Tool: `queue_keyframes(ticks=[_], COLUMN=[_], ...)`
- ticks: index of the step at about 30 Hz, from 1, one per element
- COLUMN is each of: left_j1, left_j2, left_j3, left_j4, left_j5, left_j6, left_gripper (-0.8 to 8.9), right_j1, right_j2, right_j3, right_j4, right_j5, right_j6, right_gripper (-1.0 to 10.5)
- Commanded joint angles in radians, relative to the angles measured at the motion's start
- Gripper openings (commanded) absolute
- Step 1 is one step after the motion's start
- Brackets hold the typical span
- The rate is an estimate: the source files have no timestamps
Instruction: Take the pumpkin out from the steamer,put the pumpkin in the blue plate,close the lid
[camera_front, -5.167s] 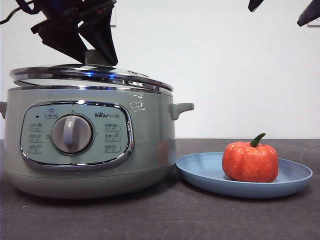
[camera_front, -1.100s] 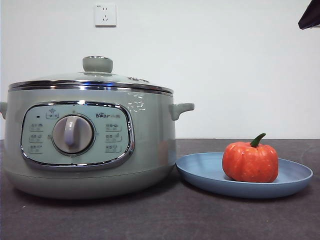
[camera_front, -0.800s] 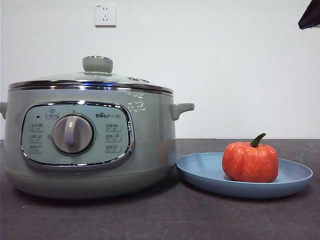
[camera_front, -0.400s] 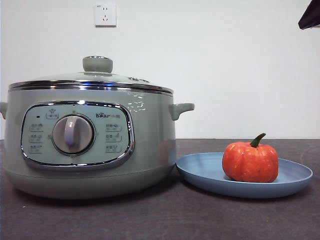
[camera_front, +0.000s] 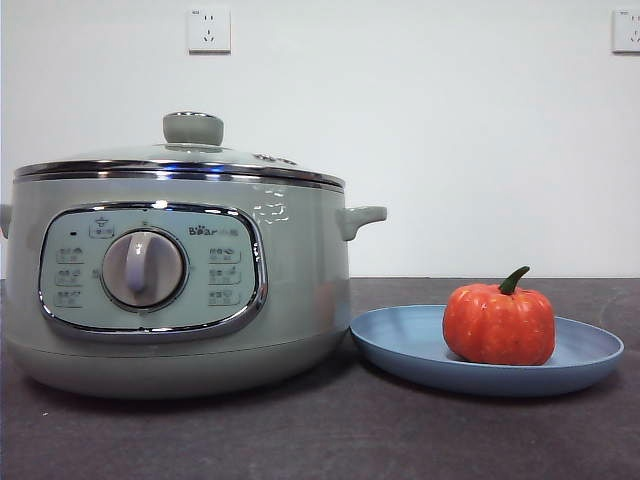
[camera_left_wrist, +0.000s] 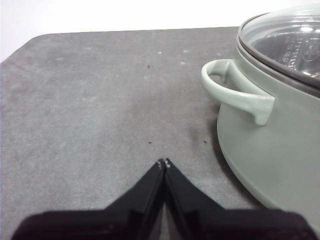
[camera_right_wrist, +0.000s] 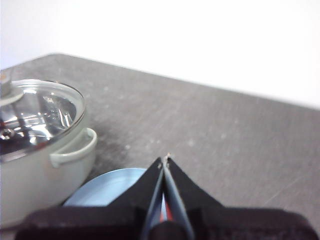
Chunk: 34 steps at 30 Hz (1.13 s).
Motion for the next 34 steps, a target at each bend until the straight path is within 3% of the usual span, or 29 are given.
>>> queue_keyframes(ticks=[1,7,13,19,34], left_j1=[0.003,0.003,0.003,0.003,0.003], left_j2=[-0.002,-0.002,-0.002,-0.002,-0.002], left_j3=[-0.011,-0.011,-0.011,-0.011,-0.011], left_j4=[-0.01,-0.01,-0.01,-0.01,-0.01], left_j5=[0.005,0.005,0.005,0.005,0.005], left_j6=[-0.006,-0.006,-0.006,-0.006,-0.006], left_gripper=[-0.01,-0.01,-0.01,-0.01,-0.01], right_j1=[-0.107,-0.189,-0.19,-0.188,-0.188], right_j2=[-0.086,-0.188,-0.265,-0.294,-0.279], right_j3=[-0.121,-0.293,-0.409,-0.418,-0.418], right_j4=[0.079,0.132,0.129,0.047,0.047], right_j5=[-0.024,-0.014,0.034,0.033,0.034], right_j6=[-0.034,0.009,0.116,0.181,0.185], right_gripper=[0.0,0.0,0.0,0.0,0.0])
